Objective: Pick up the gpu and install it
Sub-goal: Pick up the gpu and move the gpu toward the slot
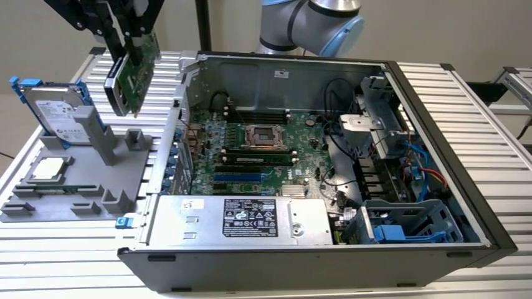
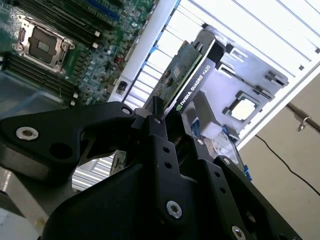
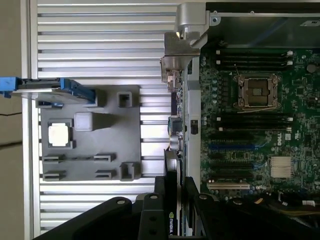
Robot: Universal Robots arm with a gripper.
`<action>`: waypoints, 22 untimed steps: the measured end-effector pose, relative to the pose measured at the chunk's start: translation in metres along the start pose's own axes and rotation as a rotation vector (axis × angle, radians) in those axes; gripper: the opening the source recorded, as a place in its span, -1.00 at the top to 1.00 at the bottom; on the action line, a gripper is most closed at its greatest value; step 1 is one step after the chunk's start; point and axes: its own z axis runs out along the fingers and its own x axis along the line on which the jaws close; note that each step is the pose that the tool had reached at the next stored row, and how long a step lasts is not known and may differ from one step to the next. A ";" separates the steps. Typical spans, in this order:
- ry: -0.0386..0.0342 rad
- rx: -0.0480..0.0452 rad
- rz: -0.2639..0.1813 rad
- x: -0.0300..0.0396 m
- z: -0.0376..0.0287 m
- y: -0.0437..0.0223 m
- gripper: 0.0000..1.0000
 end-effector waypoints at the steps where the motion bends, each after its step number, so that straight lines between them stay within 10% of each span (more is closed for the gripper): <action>1: -0.0002 0.0000 0.004 -0.0003 0.0000 0.0000 1.00; 22: -0.0002 0.0000 0.005 -0.0054 0.0000 0.0002 1.00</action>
